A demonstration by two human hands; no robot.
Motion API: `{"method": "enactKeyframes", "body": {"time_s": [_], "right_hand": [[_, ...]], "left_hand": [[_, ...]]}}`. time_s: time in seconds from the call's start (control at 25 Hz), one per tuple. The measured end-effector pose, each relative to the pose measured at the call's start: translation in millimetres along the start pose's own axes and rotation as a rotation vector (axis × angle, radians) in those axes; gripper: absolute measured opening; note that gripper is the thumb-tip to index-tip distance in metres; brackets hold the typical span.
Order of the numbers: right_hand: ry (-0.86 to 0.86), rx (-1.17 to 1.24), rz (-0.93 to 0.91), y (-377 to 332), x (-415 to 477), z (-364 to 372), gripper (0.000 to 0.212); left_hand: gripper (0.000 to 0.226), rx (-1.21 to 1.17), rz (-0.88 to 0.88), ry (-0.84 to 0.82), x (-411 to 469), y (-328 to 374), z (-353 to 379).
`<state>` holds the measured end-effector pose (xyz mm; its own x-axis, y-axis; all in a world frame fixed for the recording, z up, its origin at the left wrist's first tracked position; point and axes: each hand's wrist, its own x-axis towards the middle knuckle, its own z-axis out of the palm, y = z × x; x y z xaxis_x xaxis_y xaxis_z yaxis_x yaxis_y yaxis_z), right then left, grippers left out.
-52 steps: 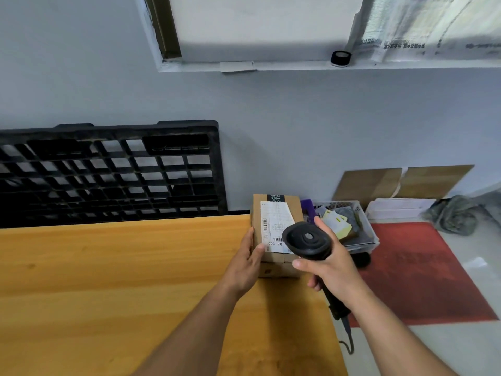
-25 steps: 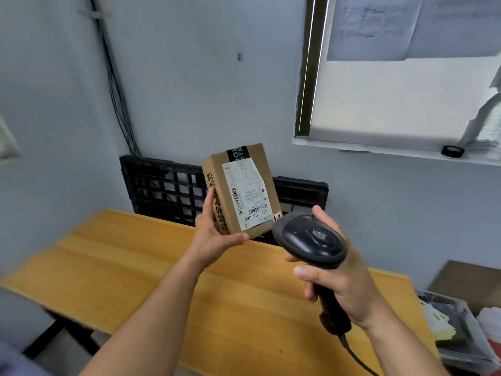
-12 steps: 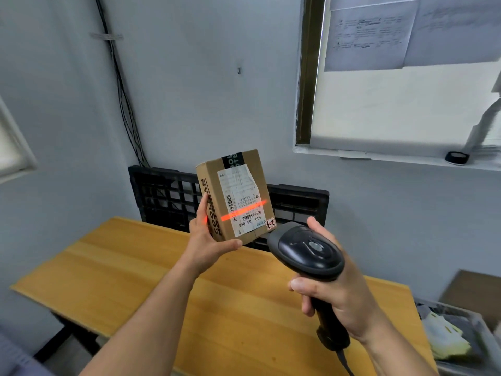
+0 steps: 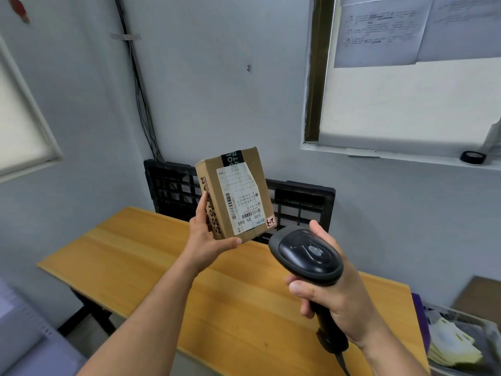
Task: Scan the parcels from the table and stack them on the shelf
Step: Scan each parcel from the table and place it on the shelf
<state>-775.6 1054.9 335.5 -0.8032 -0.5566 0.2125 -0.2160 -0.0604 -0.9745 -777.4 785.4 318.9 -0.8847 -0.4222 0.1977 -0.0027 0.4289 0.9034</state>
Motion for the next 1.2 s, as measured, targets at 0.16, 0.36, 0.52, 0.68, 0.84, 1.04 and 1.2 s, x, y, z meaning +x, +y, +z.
{"method": "enactKeyframes", "body": {"time_s": [0.16, 0.36, 0.52, 0.68, 0.84, 1.04, 1.2], "right_hand": [[-0.069, -0.035, -0.033, 1.2, -5.8, 3.4, 0.111], [-0.193, 0.034, -0.024, 9.8, -19.7, 26.9, 0.109], [-0.290, 0.079, -0.014, 11.2, -34.6, 60.1, 0.107], [-0.336, 0.085, -0.028, -1.9, -42.8, 95.3, 0.106], [-0.379, 0.075, -0.065, -19.9, -54.4, 149.4, 0.106], [-0.442, 0.078, -0.090, -39.5, -78.6, 246.0, 0.106], [-0.534, 0.114, -0.098, -56.2, -107.3, 339.6, 0.103]], "left_hand": [[0.119, -0.028, -0.013, 0.091, -37.9, -0.9, -10.9], [0.119, 0.024, -0.083, 0.224, -95.0, -11.4, -36.0], [0.117, 0.048, -0.121, 0.308, -133.7, -21.2, -64.8], [0.122, 0.001, -0.132, 0.363, -163.7, -28.9, -100.2], [0.116, -0.031, -0.150, 0.436, -210.1, -36.9, -153.4], [0.109, -0.042, -0.163, 0.520, -286.8, -53.6, -241.2], [0.106, -0.035, -0.161, 0.590, -354.0, -69.2, -317.3]]}}
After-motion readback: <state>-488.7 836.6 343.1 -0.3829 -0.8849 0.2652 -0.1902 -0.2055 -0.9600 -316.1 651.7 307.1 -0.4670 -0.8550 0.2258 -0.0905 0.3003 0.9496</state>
